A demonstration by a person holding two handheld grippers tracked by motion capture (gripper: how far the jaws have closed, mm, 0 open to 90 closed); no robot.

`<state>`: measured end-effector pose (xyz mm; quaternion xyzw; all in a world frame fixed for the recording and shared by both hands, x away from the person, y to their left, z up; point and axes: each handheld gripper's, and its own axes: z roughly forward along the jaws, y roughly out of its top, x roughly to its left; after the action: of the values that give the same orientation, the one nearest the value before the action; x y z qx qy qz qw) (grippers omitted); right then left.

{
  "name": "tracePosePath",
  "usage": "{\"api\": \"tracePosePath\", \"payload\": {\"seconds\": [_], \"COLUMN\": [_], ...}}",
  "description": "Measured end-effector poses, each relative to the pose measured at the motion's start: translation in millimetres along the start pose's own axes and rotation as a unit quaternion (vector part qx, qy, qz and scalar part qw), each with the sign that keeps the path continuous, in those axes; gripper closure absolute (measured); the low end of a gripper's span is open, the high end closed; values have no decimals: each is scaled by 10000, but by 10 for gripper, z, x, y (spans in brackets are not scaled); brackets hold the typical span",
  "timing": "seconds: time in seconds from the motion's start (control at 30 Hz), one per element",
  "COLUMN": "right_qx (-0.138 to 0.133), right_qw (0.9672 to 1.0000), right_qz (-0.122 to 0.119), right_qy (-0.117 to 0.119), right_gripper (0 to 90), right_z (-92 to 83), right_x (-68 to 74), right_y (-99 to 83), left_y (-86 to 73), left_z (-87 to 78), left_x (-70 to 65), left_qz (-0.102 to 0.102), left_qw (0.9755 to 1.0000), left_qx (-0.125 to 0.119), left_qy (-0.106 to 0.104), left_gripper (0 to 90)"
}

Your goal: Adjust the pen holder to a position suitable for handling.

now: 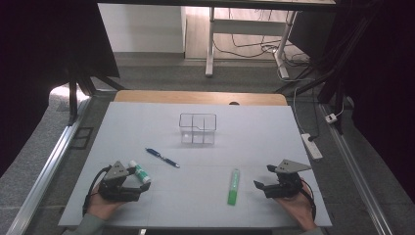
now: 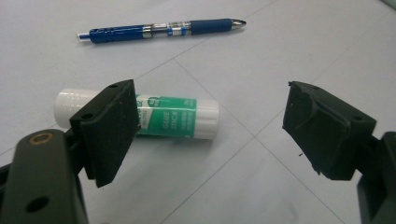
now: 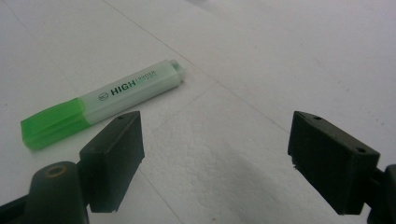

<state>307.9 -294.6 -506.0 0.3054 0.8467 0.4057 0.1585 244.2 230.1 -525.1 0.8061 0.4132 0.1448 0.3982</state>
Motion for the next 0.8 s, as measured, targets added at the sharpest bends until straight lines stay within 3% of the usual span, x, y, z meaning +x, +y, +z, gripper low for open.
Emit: {"api": "tracePosePath", "payload": {"seconds": [0.27, 0.8], "right_qx": [-16, -2], "right_qw": [10000, 10000], "right_qz": [73, -1], "right_qy": [2, -33], "right_gripper": [196, 205], "right_z": [-25, 6], "right_x": [-8, 17], "right_y": [-25, 10], "left_y": [14, 10], "left_z": [4, -13], "left_x": [22, 20], "left_qz": [-37, 12], "left_qw": [10000, 10000], "left_qx": [-26, -41], "left_qy": [12, 17], "left_gripper": [186, 198]}}
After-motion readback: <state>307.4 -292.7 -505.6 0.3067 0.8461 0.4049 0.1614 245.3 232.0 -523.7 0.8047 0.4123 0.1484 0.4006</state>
